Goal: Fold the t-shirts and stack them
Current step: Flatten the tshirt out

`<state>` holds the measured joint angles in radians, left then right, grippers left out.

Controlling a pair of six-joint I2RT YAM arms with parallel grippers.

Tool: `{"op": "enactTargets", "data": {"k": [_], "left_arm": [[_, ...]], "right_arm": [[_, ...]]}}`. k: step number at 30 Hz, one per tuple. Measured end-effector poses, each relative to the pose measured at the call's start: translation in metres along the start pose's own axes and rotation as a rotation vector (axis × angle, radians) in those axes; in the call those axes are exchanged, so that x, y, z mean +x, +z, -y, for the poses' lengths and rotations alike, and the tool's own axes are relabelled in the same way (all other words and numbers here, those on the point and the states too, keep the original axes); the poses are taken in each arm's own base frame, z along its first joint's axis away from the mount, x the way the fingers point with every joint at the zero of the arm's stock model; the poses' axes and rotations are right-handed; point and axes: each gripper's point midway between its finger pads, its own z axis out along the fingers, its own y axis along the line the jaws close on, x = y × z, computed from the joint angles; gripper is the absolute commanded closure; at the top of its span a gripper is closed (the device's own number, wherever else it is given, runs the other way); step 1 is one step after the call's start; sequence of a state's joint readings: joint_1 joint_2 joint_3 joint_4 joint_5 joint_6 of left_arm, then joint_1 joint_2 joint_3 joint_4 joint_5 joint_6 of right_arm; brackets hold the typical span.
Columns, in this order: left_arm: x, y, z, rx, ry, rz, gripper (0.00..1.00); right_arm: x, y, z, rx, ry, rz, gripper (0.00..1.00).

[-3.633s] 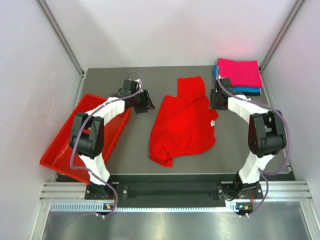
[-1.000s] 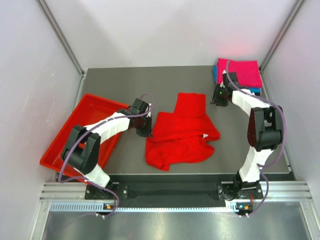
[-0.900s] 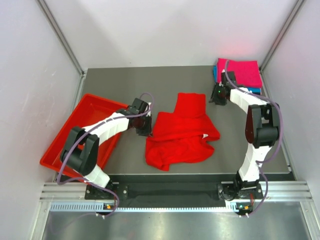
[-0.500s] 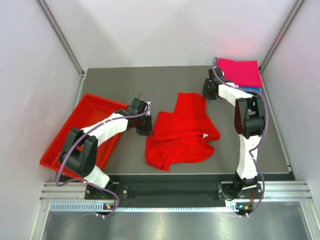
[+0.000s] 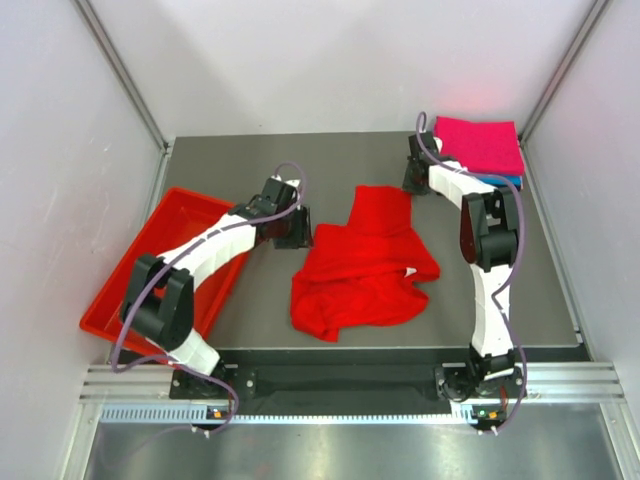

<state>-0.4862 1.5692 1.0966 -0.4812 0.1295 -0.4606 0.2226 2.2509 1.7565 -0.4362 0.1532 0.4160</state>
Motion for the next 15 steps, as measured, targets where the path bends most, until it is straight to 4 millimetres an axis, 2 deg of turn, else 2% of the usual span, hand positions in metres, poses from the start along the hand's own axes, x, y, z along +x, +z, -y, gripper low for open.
{"op": "enactTargets", "data": {"k": [2,3,4,11,13,15], "left_arm": [[-0.013,0.007,-0.001,-0.011,-0.006,0.018,0.48],[-0.018,0.013,-0.003,-0.019,-0.011,0.017,0.47],[-0.02,0.018,-0.004,-0.023,-0.014,0.012,0.47],[-0.014,0.076,-0.016,-0.057,-0.038,-0.096,0.44],[-0.016,0.084,-0.014,-0.053,-0.042,-0.11,0.44],[-0.025,0.087,-0.01,-0.043,-0.039,-0.089,0.44]], "right_arm": [[0.0,0.0,0.0,0.002,-0.007,0.001,0.85],[0.001,0.0,-0.001,0.001,-0.01,0.0,0.94],[0.001,0.0,-0.001,0.0,-0.016,-0.001,0.99],[0.002,-0.007,-0.005,-0.034,-0.051,-0.016,1.0],[-0.001,-0.018,-0.007,-0.045,-0.061,-0.019,1.0],[-0.013,-0.038,-0.01,-0.064,-0.066,0.007,1.0]]}}
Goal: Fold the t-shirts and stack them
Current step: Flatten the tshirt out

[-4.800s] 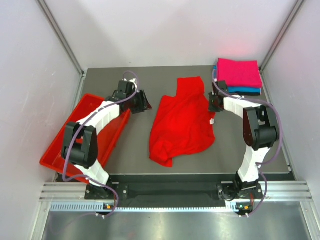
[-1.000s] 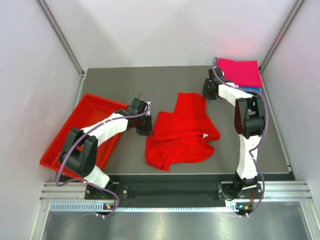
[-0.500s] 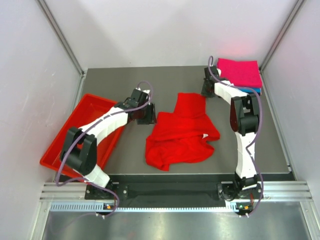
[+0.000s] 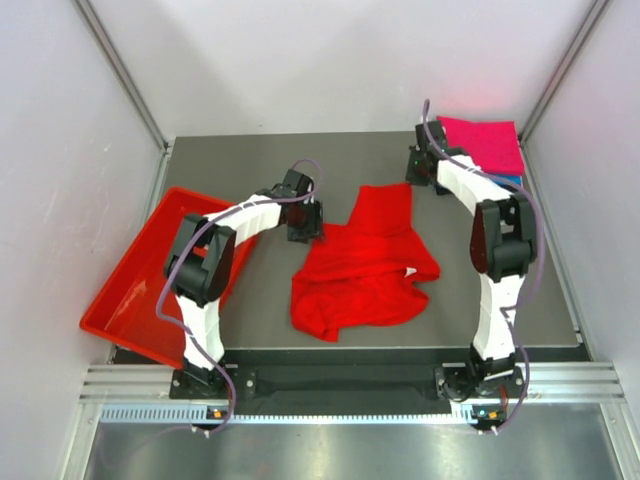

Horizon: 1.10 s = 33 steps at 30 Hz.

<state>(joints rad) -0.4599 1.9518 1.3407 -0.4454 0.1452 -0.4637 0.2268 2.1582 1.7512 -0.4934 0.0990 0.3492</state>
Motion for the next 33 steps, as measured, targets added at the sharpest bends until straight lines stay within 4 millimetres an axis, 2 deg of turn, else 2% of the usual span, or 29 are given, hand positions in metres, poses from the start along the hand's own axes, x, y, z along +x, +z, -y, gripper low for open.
{"op": "enactTargets", "data": {"k": [1,2,4,5,6,7,9,11,14,16,18,20,22,24,25,26,28,29,30,31,33], "left_arm": [[-0.003,0.001,0.001,0.003,0.0,0.004,0.46],[-0.004,0.004,0.002,0.007,0.0,0.003,0.48],[-0.005,0.009,0.005,0.024,-0.004,-0.001,0.58],[-0.006,0.011,0.007,0.036,-0.006,0.001,0.67],[-0.006,0.013,0.011,0.055,-0.007,-0.003,0.85],[-0.006,0.014,0.013,0.067,-0.009,-0.006,0.97],[-0.004,0.015,0.016,0.088,-0.004,-0.021,1.0],[-0.008,0.011,0.022,0.101,0.001,-0.032,1.0],[-0.036,-0.008,0.036,0.113,0.026,0.017,1.0],[-0.064,-0.033,0.048,0.127,0.051,0.102,1.0],[-0.087,-0.075,0.064,0.163,0.072,0.196,1.0],[-0.096,-0.117,0.079,0.207,0.086,0.273,1.0],[-0.094,-0.163,0.1,0.273,0.107,0.354,1.0],[-0.072,-0.197,0.134,0.372,0.146,0.406,1.0],[-0.059,-0.204,0.143,0.416,0.146,0.415,1.0],[-0.031,-0.204,0.167,0.476,0.181,0.378,0.98],[0.027,-0.186,0.196,0.57,0.216,0.277,0.79],[0.062,-0.169,0.206,0.603,0.231,0.193,0.7],[0.087,-0.152,0.211,0.612,0.234,0.124,0.61],[0.116,-0.127,0.211,0.598,0.235,0.031,0.59],[0.156,-0.093,0.201,0.557,0.221,-0.116,0.54]], "right_arm": [[-0.01,-0.02,-0.003,-0.021,-0.002,0.032,1.0],[-0.014,-0.029,-0.004,-0.027,-0.002,0.044,1.0],[-0.025,-0.065,-0.006,-0.055,0.002,0.098,1.0],[-0.029,-0.082,-0.006,-0.07,0.005,0.127,1.0],[-0.034,-0.101,-0.007,-0.087,0.008,0.158,1.0],[-0.039,-0.121,-0.008,-0.106,0.011,0.191,1.0],[-0.049,-0.15,-0.011,-0.143,0.015,0.25,1.0],[-0.059,-0.169,-0.016,-0.173,0.016,0.295,1.0],[-0.071,-0.18,-0.019,-0.188,0.016,0.325,1.0],[-0.077,-0.186,-0.021,-0.191,0.016,0.336,1.0],[-0.085,-0.195,-0.022,-0.193,0.013,0.35,1.0],[-0.088,-0.205,-0.02,-0.184,0.01,0.357,1.0],[-0.084,-0.217,-0.01,-0.139,0.008,0.352,1.0],[-0.072,-0.233,0.011,-0.07,0.019,0.341,1.0],[-0.061,-0.243,0.023,-0.037,0.024,0.33,1.0],[-0.049,-0.253,0.034,-0.011,0.026,0.321,1.0],[-0.022,-0.275,0.065,0.059,0.041,0.295,1.0],[-0.014,-0.285,0.079,0.092,0.052,0.291,1.0],[-0.005,-0.295,0.094,0.13,0.068,0.29,1.0],[0.001,-0.306,0.109,0.169,0.082,0.292,1.0],[0.012,-0.318,0.127,0.228,0.099,0.285,1.0]]}}
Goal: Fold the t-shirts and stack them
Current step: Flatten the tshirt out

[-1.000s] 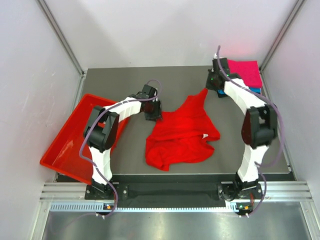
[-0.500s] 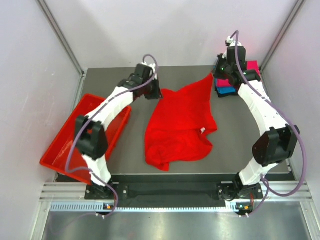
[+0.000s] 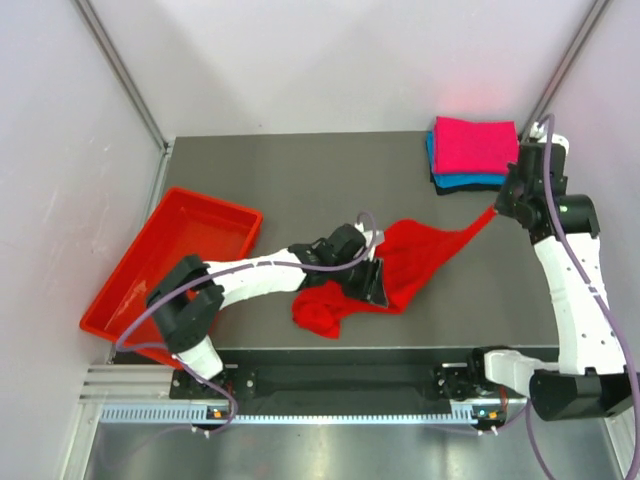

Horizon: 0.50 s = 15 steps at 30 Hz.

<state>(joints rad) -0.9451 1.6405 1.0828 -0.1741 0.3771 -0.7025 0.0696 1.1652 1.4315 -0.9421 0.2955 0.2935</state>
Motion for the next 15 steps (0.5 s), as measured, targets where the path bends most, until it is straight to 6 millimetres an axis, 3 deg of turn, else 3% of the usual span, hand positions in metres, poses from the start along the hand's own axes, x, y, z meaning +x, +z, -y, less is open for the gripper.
{"op": "enactTargets", "data": {"k": [2,4,6,10,11,13,15], "left_arm": [[0.017,0.007,-0.015,-0.029,-0.038,-0.065,0.49],[0.005,-0.001,-0.02,-0.032,-0.05,-0.048,0.48],[-0.03,-0.02,-0.023,-0.032,-0.04,0.031,0.48],[-0.138,-0.087,-0.051,-0.101,0.002,0.311,0.49],[-0.156,-0.101,-0.061,-0.129,0.006,0.362,0.49],[-0.18,-0.123,-0.086,-0.191,0.014,0.431,0.49],[-0.184,-0.125,-0.104,-0.234,0.033,0.426,0.48]], "right_arm": [[0.008,-0.003,0.015,0.049,-0.007,-0.019,1.0],[0.018,0.0,0.023,0.084,-0.022,-0.05,1.0],[0.028,0.006,0.028,0.105,-0.037,-0.082,1.0],[0.043,0.013,0.029,0.104,-0.061,-0.123,1.0],[0.046,0.015,0.029,0.101,-0.064,-0.13,1.0],[0.052,0.018,0.028,0.093,-0.072,-0.143,1.0],[0.056,0.02,0.025,0.078,-0.077,-0.15,1.0]]}}
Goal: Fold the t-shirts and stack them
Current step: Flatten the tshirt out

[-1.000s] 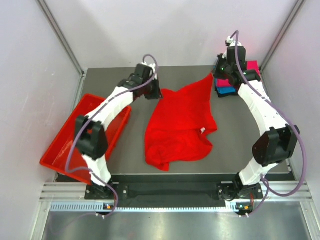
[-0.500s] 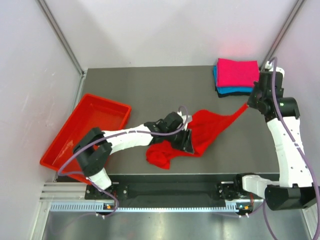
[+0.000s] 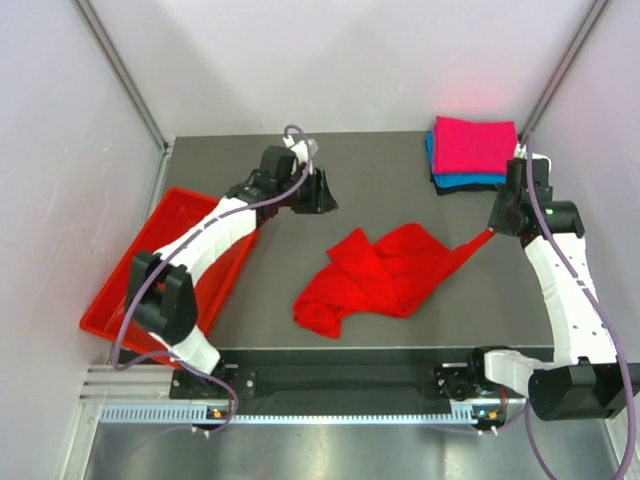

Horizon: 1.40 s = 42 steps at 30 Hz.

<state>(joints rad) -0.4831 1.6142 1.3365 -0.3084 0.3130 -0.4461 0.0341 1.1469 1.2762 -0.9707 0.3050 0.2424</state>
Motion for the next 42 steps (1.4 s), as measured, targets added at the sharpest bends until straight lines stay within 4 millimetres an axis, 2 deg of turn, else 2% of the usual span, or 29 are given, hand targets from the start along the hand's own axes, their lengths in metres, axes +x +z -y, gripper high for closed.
{"op": "enactTargets", "data": {"k": [3,6,11,26,30,32,33,37,40,42], "left_arm": [[0.025,0.02,-0.011,-0.011,0.033,-0.091,0.48],[0.057,0.042,-0.025,-0.037,0.024,-0.212,0.49],[0.099,0.052,-0.045,-0.077,-0.017,-0.337,0.47],[0.146,0.076,-0.068,-0.078,-0.064,-0.467,0.48],[0.144,0.081,-0.065,-0.051,-0.046,-0.458,0.5],[0.143,0.084,-0.064,-0.036,-0.04,-0.453,0.55],[0.143,0.085,-0.064,-0.029,-0.038,-0.451,0.66],[0.145,0.09,-0.066,-0.022,-0.031,-0.454,1.0],[0.142,0.088,-0.065,-0.033,-0.032,-0.46,1.0],[0.13,0.086,-0.062,-0.055,-0.037,-0.451,1.0]], "right_arm": [[0.0,0.001,-0.004,-0.025,-0.005,0.001,1.0],[-0.002,0.0,-0.008,-0.046,-0.002,0.013,1.0],[-0.007,-0.006,-0.014,-0.092,0.001,0.04,1.0],[-0.012,-0.012,-0.02,-0.138,-0.001,0.068,1.0],[-0.013,-0.012,-0.021,-0.144,-0.001,0.071,1.0],[-0.013,-0.012,-0.021,-0.145,-0.004,0.073,1.0],[-0.013,-0.013,-0.021,-0.145,-0.005,0.073,1.0],[-0.013,-0.014,-0.021,-0.148,-0.006,0.077,1.0],[-0.014,-0.014,-0.021,-0.148,-0.006,0.079,1.0],[-0.014,-0.014,-0.021,-0.148,-0.006,0.079,1.0]]}}
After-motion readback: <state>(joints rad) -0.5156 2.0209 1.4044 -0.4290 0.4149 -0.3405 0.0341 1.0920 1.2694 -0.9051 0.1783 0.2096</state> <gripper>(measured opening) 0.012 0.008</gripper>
